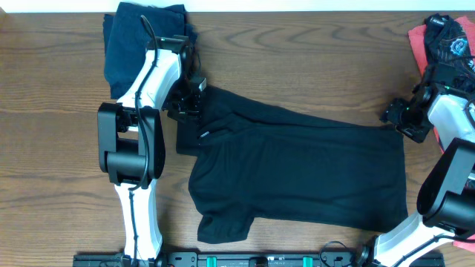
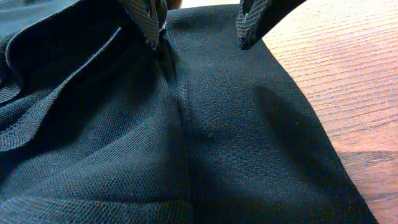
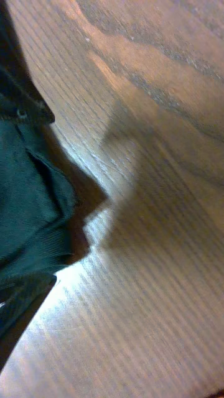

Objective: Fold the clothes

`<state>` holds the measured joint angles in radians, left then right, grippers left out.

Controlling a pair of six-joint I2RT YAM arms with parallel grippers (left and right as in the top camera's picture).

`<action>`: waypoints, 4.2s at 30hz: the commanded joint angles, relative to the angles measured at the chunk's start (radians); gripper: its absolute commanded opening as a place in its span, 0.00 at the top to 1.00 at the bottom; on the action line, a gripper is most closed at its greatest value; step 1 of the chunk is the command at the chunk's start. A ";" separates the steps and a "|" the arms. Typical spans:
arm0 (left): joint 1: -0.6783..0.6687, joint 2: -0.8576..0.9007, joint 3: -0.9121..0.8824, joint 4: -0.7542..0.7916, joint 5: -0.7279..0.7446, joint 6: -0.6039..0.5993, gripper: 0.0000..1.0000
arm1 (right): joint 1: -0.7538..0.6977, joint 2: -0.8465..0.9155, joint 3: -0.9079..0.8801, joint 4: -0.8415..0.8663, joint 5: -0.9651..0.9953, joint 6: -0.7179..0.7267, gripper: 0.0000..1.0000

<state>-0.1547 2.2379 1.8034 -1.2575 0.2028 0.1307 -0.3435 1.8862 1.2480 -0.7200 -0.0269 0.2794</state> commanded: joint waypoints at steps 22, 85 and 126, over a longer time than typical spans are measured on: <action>-0.001 -0.031 -0.005 -0.016 -0.002 -0.005 0.56 | -0.010 0.101 -0.002 0.090 -0.079 -0.072 0.52; 0.038 -0.031 -0.008 -0.019 -0.039 -0.084 0.56 | -0.034 -0.145 -0.023 -0.469 0.147 0.252 0.99; -0.110 -0.156 -0.008 0.117 0.295 0.111 0.38 | -0.005 -0.209 -0.039 -0.454 0.045 0.160 0.33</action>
<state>-0.2230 2.0747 1.8011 -1.1618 0.4740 0.2367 -0.3748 1.6814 1.2156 -1.1805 0.0322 0.4549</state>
